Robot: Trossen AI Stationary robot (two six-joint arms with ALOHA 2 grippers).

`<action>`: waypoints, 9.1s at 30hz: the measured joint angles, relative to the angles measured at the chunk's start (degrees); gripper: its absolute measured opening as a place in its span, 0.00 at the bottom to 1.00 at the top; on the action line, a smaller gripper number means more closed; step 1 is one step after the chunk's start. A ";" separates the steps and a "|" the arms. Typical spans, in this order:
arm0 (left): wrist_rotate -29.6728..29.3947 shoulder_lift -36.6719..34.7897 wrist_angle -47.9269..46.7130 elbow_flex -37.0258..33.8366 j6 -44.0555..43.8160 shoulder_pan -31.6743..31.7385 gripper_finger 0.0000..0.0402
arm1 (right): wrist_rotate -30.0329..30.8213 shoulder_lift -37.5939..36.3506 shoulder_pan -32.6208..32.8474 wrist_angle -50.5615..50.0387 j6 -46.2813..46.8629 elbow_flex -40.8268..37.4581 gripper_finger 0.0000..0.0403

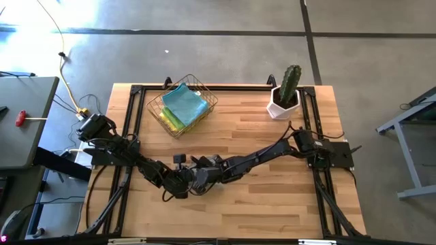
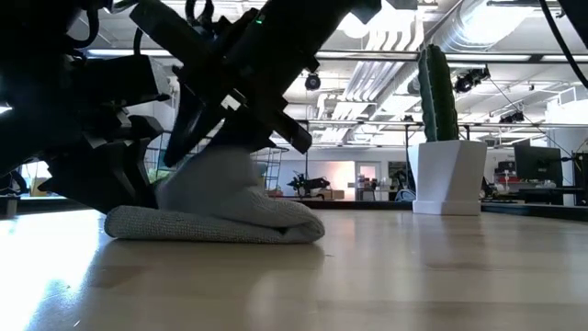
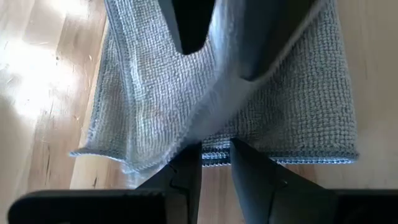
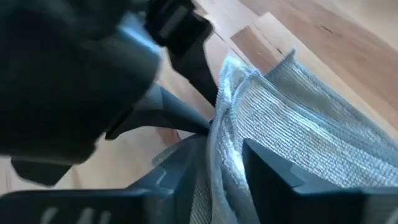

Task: Fold microfiber towels
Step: Fold the gray microfiber towel, then put the folded gray microfiber towel into the wire basket

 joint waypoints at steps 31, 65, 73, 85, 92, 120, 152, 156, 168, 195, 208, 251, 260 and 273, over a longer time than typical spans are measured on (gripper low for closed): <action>-11.26 -11.55 3.89 -0.07 -3.48 -3.15 0.19 | 6.16 3.78 3.55 -33.59 -10.58 8.63 0.35; 12.05 -7.15 10.34 -0.04 -8.65 -5.71 0.19 | 6.42 3.56 4.93 -35.50 -16.49 8.61 0.33; -0.86 -7.19 10.86 -0.04 -4.74 -0.14 0.19 | 10.45 -2.55 4.77 -48.61 -16.51 8.61 0.33; 9.52 -9.37 10.05 0.02 -4.64 4.76 0.19 | 16.50 -5.80 2.85 -55.87 -12.26 -4.90 0.33; 13.73 -6.36 7.82 -0.07 -12.39 1.70 0.19 | 13.66 -17.58 2.56 -44.44 -6.19 -23.46 0.33; 4.36 -6.50 -2.60 -0.11 -21.80 0.76 0.19 | -7.70 -36.42 -5.64 34.39 2.36 -55.01 0.56; 25.12 -18.33 -24.77 4.66 -24.37 10.09 0.32 | -18.13 -49.77 -6.65 20.41 -22.16 -55.15 0.56; 23.28 -21.88 -32.33 4.72 -33.21 7.11 0.32 | -8.45 -55.51 -4.35 6.93 -21.61 -55.15 0.56; 16.47 -23.85 -36.72 4.67 -44.16 2.01 0.32 | 12.25 -60.78 7.29 -20.60 -7.00 -55.15 0.56; 11.92 -23.82 -34.07 4.68 -47.55 5.05 0.32 | 11.08 -106.91 9.79 13.20 -14.30 -90.78 0.56; 12.89 -23.82 -23.64 4.68 -49.24 5.03 0.32 | 10.84 -112.41 9.79 25.66 -23.29 -97.44 0.56; 3.65 -7.96 -13.10 3.34 -70.44 6.24 0.71 | 10.74 -112.27 9.79 23.18 -23.72 -97.29 0.56; 5.19 -8.10 6.01 -6.75 -73.55 7.26 0.71 | 10.67 -112.29 9.79 23.12 -23.72 -97.29 0.56; 7.27 2.32 28.70 -7.17 -65.95 11.81 0.67 | 10.74 -112.29 9.79 23.09 -23.72 -97.29 0.56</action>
